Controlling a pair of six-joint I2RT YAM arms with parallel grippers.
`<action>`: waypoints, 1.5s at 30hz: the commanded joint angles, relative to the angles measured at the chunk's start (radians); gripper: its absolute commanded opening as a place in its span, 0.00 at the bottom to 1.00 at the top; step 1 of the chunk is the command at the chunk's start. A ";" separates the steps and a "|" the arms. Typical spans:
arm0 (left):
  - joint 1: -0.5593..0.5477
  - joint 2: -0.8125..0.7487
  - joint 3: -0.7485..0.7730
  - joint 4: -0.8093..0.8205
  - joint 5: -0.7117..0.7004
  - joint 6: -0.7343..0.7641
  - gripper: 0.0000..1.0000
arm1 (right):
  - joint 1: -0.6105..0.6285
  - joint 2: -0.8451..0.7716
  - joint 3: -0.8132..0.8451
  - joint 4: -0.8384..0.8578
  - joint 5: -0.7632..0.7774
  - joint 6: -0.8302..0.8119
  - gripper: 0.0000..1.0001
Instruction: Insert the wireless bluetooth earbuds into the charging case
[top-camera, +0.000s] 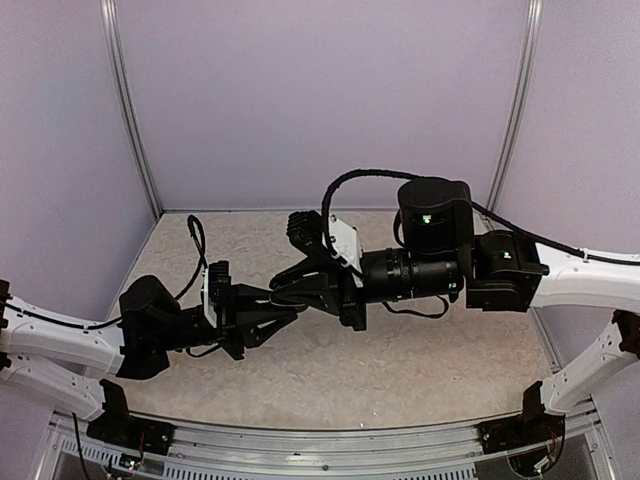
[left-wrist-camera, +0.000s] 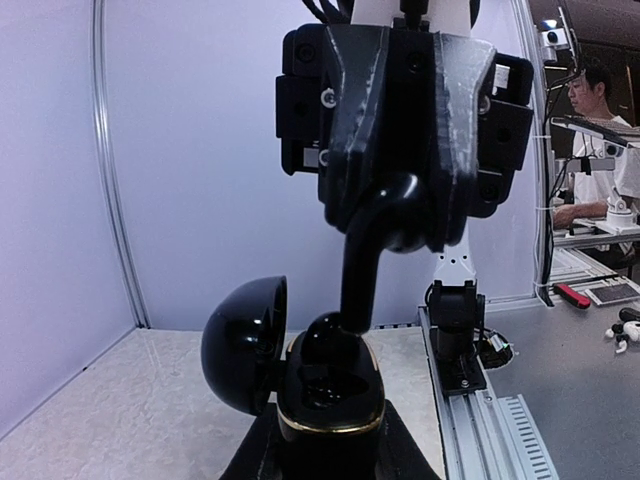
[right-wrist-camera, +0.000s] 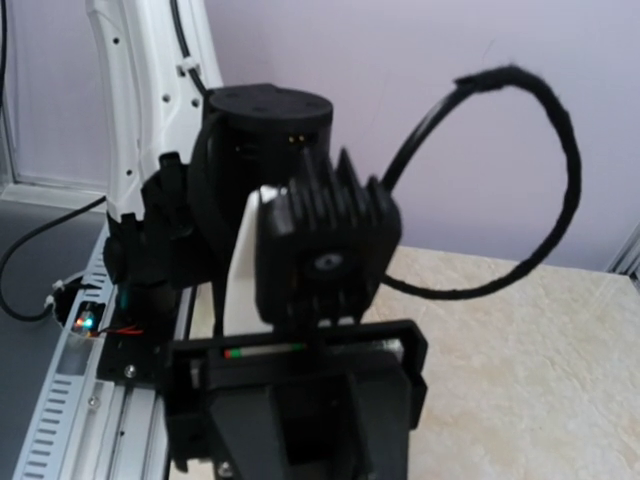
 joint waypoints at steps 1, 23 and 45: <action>-0.008 -0.009 0.025 0.027 0.032 -0.002 0.00 | 0.011 0.005 0.028 0.041 -0.021 -0.010 0.13; -0.027 -0.008 0.017 0.076 -0.136 -0.005 0.00 | 0.011 0.013 -0.013 0.131 0.086 0.056 0.13; -0.050 0.075 0.025 0.194 -0.470 0.036 0.00 | 0.011 0.028 -0.126 0.443 0.274 0.297 0.12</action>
